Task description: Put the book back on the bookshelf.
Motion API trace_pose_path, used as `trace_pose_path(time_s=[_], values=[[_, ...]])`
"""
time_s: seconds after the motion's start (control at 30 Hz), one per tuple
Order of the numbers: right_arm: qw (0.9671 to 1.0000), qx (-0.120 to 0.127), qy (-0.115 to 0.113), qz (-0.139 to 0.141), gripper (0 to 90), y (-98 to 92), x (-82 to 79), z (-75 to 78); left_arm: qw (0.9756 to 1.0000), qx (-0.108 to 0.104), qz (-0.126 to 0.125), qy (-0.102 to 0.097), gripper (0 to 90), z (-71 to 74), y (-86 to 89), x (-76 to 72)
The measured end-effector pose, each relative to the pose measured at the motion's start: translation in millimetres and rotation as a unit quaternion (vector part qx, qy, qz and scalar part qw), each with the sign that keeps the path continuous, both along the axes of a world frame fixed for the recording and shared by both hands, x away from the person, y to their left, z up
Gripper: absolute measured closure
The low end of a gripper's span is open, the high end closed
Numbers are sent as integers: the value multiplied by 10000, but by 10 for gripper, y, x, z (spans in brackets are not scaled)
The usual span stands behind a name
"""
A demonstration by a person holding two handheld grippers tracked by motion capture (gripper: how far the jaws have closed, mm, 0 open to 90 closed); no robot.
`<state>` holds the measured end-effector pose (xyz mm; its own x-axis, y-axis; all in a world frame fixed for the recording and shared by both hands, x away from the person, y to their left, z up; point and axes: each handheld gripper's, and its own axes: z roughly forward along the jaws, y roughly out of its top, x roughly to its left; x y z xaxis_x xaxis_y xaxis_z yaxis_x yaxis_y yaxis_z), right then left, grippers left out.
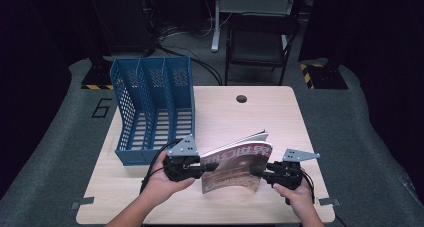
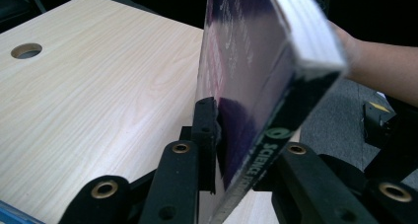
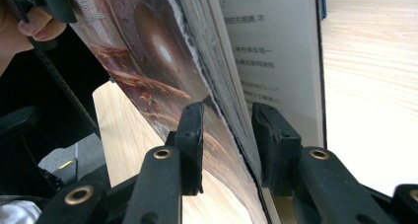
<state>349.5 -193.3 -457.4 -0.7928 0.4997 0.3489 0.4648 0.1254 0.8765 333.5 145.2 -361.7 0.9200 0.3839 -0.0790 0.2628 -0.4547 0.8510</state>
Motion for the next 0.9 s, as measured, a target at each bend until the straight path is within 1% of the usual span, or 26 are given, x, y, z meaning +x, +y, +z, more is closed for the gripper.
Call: trace_pose_path(time_s=[0.03,0.1,0.13,0.2,0.23,0.3,0.37,0.43,0.47,0.57,0.6,0.63,0.67,0.7,0.73,0.77,0.83,0.87,0.9], values=[[10000,-10,5,-13,658,-3,1,0,10000,55,-39,4,807,10,-2,-7],[10000,-10,4,-38,660,-1,0,0,9999,114,-7,-117,822,17,-22,-26],[10000,-20,-2,-61,660,2,-2,2,9997,167,-98,-116,830,27,-21,-25],[9999,-56,-54,-128,666,13,-7,9,9998,153,-130,-94,835,26,-23,-24],[9998,-53,-78,-160,682,24,-10,12,9997,141,-155,-99,836,24,-23,-24],[9996,-134,-182,-179,720,41,-20,24,9997,149,-152,-121,837,24,-22,-24],[9994,-183,-274,-134,756,59,-27,35,9996,168,-152,-144,838,25,-14,-27],[9992,-177,-336,-87,766,76,-34,43,9996,155,-178,-167,838,23,1,-28],[9993,-174,-328,-81,768,85,-38,48,9996,165,-170,-177,838,23,13,-28],[9992,-171,-367,-44,768,105,-45,45,9995,184,-204,-136,837,28,49,-17],[9990,-167,-413,-15,768,126,-47,40,9997,153,-182,-91,837,27,77,-13],[9992,-163,-375,2,768,138,-55,42,9998,140,-121,-96,835,23,83,-14],[9992,-163,-375,2,768,138,-55,42,9998,140,-121,-96,834,23,83,-14],[9990,-161,-409,75,768,146,-49,40,9997,187,-142,-50,831,34,94,-13],[9990,-168,-398,104,768,144,-49,40,9997,186,-133,-36,827,37,90,-16],[9992,-126,-360,122,767,145,-51,37,9997,172,-182,11,817,45,87,-11],[9992,-89,-340,168,767,139,-46,33,9999,87,-135,43,780,72,74,-14],[9992,-96,-332,194,767,133,-44,32,9998,118,-169,73,769,97,68,-13],[9992,-84,-314,214,767,132,-44,31,9999,96,-132,48,756,111,48,-15]])
